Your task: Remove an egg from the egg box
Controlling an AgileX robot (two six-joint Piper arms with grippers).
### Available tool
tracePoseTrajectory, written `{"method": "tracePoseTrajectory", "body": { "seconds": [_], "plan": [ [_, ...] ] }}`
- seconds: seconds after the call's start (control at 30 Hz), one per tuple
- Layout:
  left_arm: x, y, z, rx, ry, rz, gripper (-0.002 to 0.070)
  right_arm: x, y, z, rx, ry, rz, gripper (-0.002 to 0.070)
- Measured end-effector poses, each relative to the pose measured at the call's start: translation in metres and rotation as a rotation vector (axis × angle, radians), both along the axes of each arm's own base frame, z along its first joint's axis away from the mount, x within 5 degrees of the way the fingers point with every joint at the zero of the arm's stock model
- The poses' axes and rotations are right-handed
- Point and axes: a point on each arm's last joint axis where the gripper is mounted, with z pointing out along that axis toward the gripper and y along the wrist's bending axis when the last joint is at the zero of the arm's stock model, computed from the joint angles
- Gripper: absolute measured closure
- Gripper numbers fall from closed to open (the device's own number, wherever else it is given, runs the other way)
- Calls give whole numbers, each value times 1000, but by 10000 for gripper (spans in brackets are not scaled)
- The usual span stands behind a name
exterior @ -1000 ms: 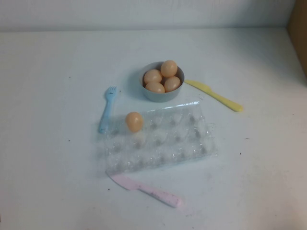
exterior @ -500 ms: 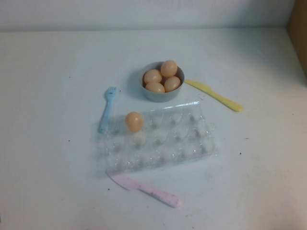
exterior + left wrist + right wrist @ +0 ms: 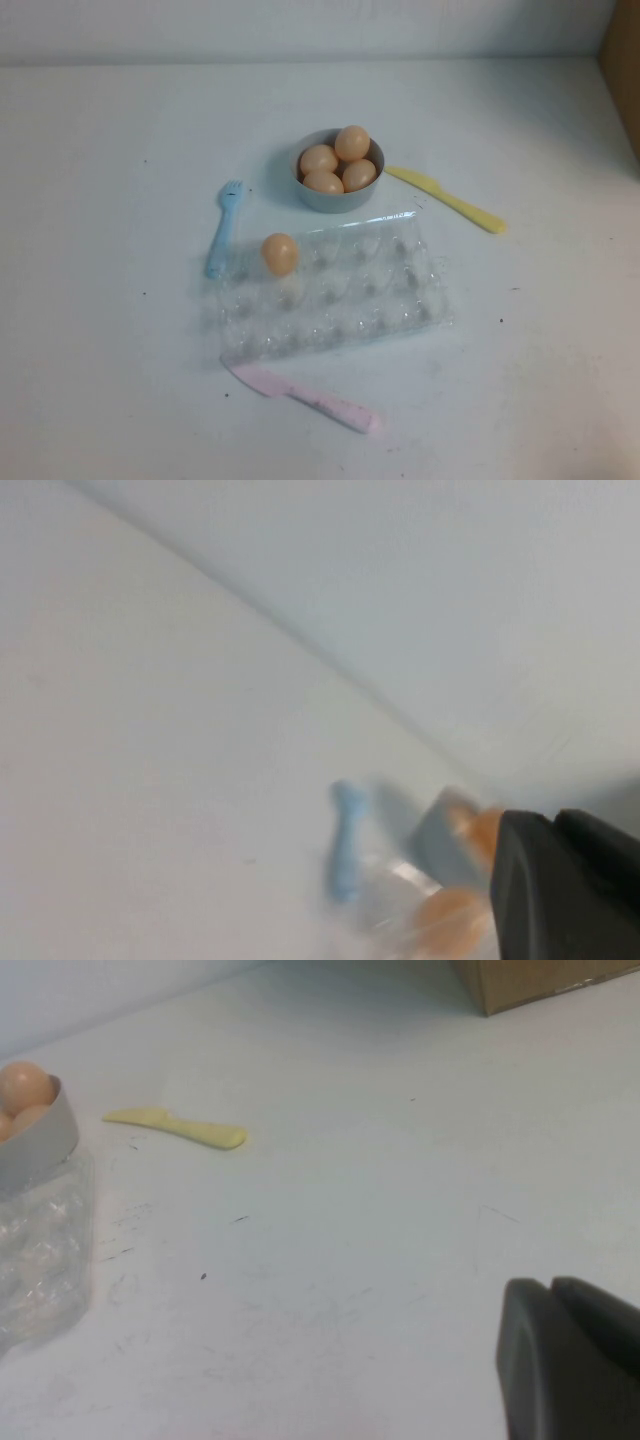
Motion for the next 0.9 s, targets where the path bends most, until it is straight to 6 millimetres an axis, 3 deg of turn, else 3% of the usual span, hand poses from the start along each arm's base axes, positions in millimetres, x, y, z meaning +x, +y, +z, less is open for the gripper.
{"method": "tracePoseTrajectory", "body": {
  "seconds": [0.07, 0.13, 0.3, 0.5, 0.7, 0.9],
  "plan": [
    [0, 1, 6, -251, -42, 14, 679, 0, 0, 0, 0, 0, 0, 694],
    [0, 4, 12, -321, -107, 35, 679, 0, 0, 0, 0, 0, 0, 694],
    [-2, 11, 24, -283, -249, 92, 680, 0, 0, 0, 0, 0, 0, 694],
    [-2, 8, 28, -254, -214, 65, 679, 0, 0, 0, 0, 0, 0, 694],
    [-2, -7, 70, 51, 2, -77, 679, 0, 0, 0, 0, 0, 0, 694],
    [25, -20, 119, 475, 230, -292, 679, 0, 0, 0, 0, 0, 0, 694]
  ]
}}
